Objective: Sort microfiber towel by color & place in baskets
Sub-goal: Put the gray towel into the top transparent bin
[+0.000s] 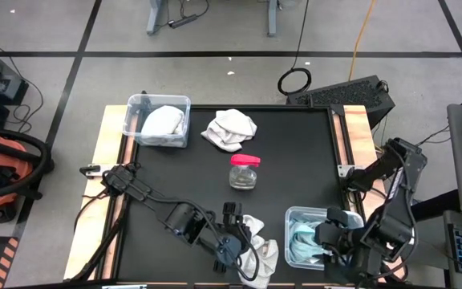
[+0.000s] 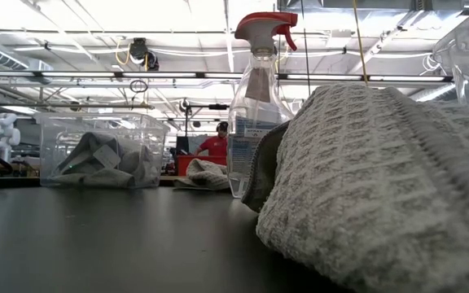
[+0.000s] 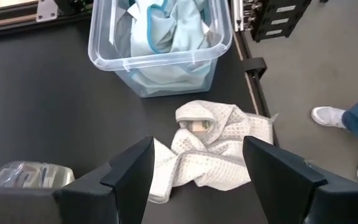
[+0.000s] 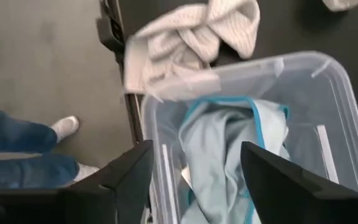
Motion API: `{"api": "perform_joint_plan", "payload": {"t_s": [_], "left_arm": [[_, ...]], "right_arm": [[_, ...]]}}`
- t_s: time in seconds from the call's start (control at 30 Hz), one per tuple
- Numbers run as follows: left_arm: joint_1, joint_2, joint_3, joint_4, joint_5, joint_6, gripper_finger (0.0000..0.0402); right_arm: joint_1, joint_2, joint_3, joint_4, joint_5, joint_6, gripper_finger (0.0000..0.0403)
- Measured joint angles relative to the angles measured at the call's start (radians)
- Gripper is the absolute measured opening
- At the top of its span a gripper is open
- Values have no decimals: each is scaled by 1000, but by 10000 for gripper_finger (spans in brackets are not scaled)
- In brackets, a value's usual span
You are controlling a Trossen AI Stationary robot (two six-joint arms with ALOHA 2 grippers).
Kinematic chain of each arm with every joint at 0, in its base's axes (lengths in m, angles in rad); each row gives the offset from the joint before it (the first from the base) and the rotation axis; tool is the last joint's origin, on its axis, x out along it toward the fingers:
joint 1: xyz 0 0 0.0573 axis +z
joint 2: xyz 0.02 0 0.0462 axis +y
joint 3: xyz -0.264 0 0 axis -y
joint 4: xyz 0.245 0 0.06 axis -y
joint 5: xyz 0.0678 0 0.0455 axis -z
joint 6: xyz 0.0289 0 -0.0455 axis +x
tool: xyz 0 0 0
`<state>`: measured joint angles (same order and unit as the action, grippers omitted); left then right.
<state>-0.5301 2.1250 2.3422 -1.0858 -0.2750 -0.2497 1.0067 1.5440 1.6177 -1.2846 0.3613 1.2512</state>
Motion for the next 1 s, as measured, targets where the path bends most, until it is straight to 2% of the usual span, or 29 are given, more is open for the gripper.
{"api": "perform_joint_plan", "payload": {"t_s": [0.17, 0.37, 0.67, 1.0], "left_arm": [[6, 1, -85, 24, -8, -8, 251], [7, 3, -252, 121, -2, -58, 251], [8, 1, -483, 443, 70, -95, 251], [27, 0, -658, 686, 74, -133, 251]], "right_arm": [[0, 0, 38, 16, 46, -35, 240], [0, -1, 54, 53, 60, -67, 238], [0, -1, 54, 55, 58, -73, 238], [0, -1, 54, 55, 57, -86, 238]]}}
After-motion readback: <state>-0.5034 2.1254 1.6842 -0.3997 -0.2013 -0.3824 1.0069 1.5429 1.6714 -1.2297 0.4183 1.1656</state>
